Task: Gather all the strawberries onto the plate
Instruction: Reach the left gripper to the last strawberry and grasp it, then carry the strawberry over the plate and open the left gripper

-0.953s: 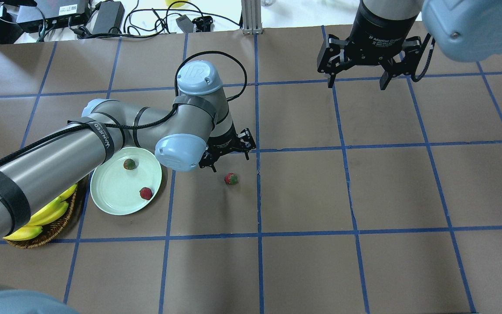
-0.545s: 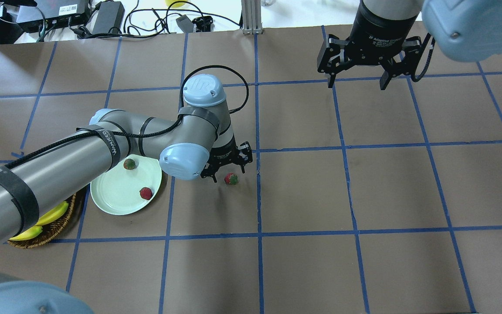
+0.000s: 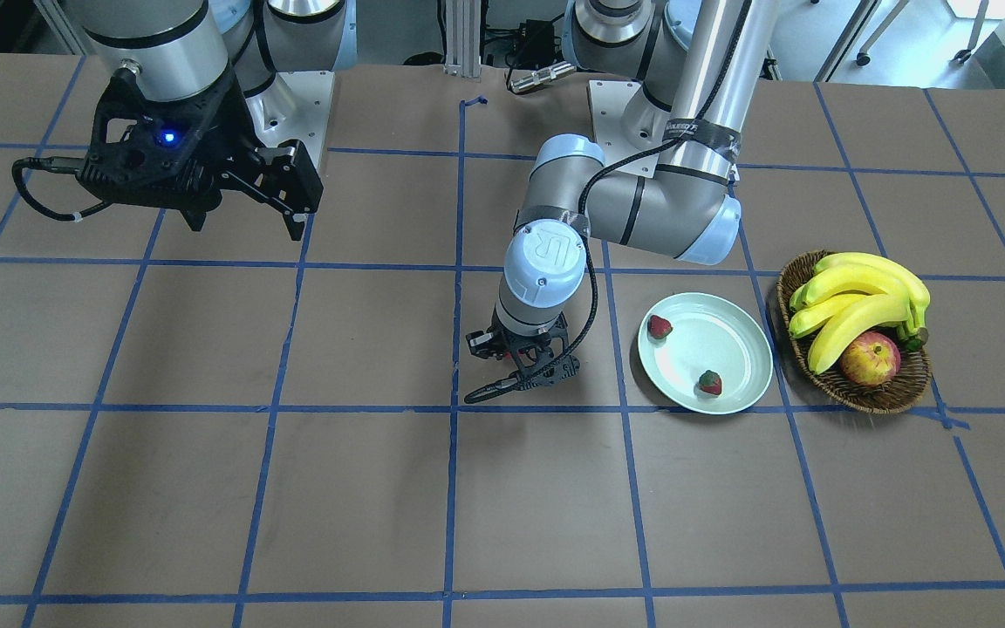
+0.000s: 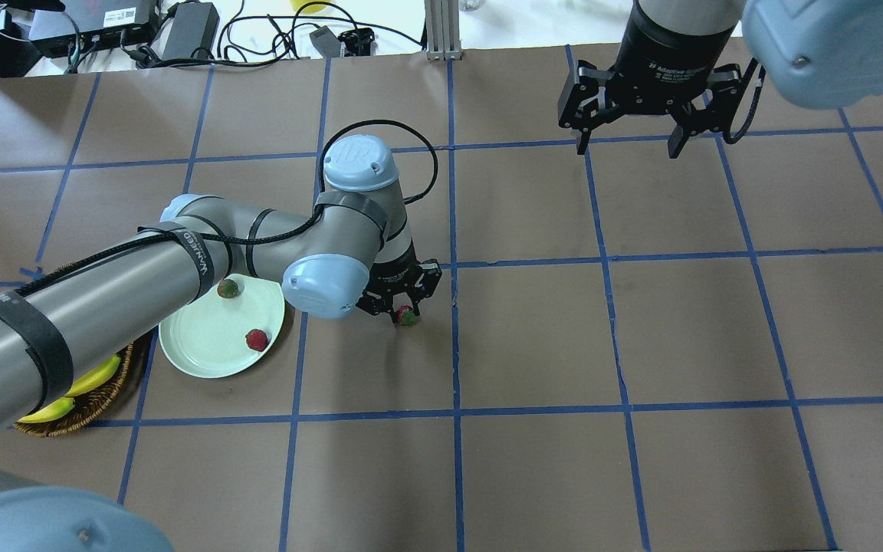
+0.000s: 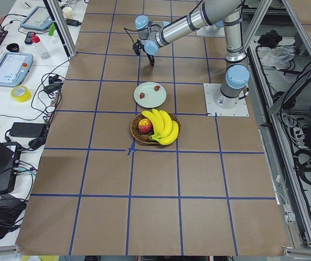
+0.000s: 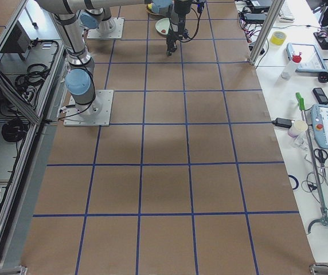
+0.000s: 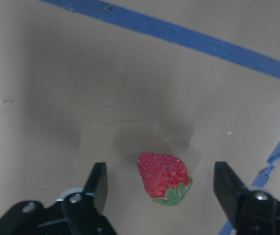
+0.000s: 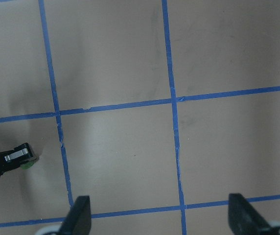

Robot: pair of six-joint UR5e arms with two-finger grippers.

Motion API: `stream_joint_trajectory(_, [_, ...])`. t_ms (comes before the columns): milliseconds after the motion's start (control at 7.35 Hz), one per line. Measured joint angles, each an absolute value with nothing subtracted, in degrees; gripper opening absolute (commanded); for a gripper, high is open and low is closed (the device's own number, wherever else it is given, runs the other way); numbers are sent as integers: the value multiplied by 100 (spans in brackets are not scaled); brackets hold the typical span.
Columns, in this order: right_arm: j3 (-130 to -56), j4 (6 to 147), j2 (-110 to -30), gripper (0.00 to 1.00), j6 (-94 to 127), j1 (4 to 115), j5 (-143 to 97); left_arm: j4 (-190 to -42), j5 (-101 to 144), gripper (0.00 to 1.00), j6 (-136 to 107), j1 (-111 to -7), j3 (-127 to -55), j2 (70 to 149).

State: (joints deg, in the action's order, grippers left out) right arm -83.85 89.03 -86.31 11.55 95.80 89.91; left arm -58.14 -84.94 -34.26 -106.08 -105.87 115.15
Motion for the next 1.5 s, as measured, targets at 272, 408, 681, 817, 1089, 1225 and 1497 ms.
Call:
stream_joint_trajectory(272, [-8385, 8907, -8631, 100, 1155, 9585, 8995, -5830, -8515, 0, -3322, -10597, -10507, 11441])
stream_joint_trajectory(408, [-8385, 8905, -8631, 100, 1154, 9588, 8999, -5993, -8565, 0, -3108, -10531, -10352, 11285])
stream_joint_trajectory(681, [-8375, 8907, -8636, 100, 1159, 9587, 9002, -6652, -8909, 0, -2027, -9945, -10117, 10896])
stream_joint_trajectory(817, [-8354, 8928, -8636, 100, 1165, 9584, 9023, -6947, -9183, 0, -1234, -9502, -10122, 10690])
stream_joint_trajectory(1089, [-8307, 9007, -8633, 100, 1168, 9575, 9047, -7238, -9502, 0, 45, -8666, -10297, 10380])
stream_joint_trajectory(1225, [-8286, 9026, -8633, 100, 1171, 9573, 9051, -7219, -9526, 0, 466, -8323, -10505, 10321])
stream_joint_trajectory(1497, [-8258, 9098, -8638, 100, 1188, 9569, 9051, -6777, -9517, 1, 797, -8065, -10882, 10387])
